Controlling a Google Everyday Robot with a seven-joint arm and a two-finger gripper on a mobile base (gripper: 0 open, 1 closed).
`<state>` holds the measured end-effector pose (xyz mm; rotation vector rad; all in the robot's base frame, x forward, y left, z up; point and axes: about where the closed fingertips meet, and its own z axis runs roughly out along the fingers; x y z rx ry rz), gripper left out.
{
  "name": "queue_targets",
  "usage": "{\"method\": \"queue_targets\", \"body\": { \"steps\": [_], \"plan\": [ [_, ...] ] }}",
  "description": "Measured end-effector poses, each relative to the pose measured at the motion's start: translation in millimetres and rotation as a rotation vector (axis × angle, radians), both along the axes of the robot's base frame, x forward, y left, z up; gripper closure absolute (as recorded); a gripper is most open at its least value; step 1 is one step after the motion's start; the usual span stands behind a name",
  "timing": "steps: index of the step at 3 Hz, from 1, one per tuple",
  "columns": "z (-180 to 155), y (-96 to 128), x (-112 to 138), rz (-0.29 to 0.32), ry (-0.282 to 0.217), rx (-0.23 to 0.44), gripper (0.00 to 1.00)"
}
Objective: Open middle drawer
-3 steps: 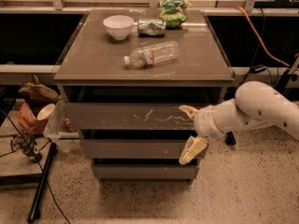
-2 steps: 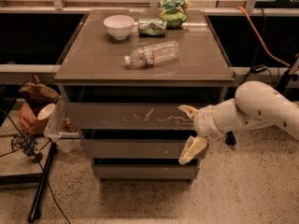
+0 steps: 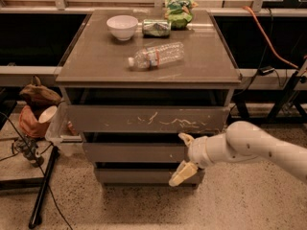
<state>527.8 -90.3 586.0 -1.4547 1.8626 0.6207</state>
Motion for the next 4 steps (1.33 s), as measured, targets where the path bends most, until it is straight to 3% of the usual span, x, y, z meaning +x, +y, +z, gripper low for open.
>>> {"method": "queue_targets", "body": {
  "steps": [1, 2, 3, 4],
  "plan": [
    [-54, 11, 10, -0.081, 0.006, 0.027, 0.0],
    [-54, 11, 10, -0.079, 0.007, 0.027, 0.0],
    [-73, 18, 25, -0.098, 0.006, 0.055, 0.0],
    [-82, 31, 52, -0.126, -0.063, 0.07, 0.0]
  ]
}}
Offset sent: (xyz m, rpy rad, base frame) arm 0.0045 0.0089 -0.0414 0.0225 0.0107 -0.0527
